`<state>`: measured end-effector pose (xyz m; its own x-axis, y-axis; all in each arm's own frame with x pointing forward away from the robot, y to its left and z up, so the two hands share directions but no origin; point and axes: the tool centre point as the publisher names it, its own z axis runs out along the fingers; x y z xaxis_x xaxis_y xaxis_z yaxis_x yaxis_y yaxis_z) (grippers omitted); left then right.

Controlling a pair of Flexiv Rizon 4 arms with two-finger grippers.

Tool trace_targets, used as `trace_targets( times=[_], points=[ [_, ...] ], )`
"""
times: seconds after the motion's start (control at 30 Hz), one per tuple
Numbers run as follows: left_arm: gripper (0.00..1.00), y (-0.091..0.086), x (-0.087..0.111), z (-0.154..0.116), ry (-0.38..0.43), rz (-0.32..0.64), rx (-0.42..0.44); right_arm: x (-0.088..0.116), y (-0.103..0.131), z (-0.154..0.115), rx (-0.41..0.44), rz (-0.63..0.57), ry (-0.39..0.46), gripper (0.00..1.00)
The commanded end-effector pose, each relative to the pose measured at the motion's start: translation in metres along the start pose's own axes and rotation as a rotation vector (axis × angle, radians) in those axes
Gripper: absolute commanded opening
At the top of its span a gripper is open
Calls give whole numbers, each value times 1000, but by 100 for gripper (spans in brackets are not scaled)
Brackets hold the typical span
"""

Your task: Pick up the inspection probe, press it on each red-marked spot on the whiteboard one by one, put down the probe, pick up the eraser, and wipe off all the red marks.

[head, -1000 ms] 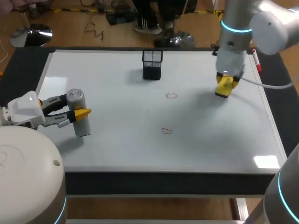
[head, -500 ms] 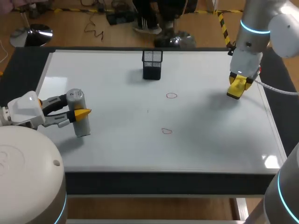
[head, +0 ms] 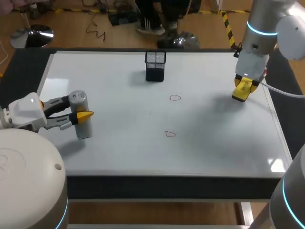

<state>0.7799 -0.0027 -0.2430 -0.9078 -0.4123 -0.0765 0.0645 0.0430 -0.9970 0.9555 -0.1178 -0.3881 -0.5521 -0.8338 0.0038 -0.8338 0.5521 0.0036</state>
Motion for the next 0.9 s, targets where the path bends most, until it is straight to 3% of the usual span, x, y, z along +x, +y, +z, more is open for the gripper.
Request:
trace_targets(
  times=[0.03, 0.47, 0.9],
  points=[
    [0, -8, -6, 24, 18, -6, -11, 1, 0, -1, 2, -2, 1, 0],
    [0, -18, -15, 99, 180, -2, -2, 1, 0, -1, 2, -2, 1, 0],
    [0, -19, -30, 178, 289, -11, 6, 1, 0, -1, 2, -2, 1, 0]
  ],
)
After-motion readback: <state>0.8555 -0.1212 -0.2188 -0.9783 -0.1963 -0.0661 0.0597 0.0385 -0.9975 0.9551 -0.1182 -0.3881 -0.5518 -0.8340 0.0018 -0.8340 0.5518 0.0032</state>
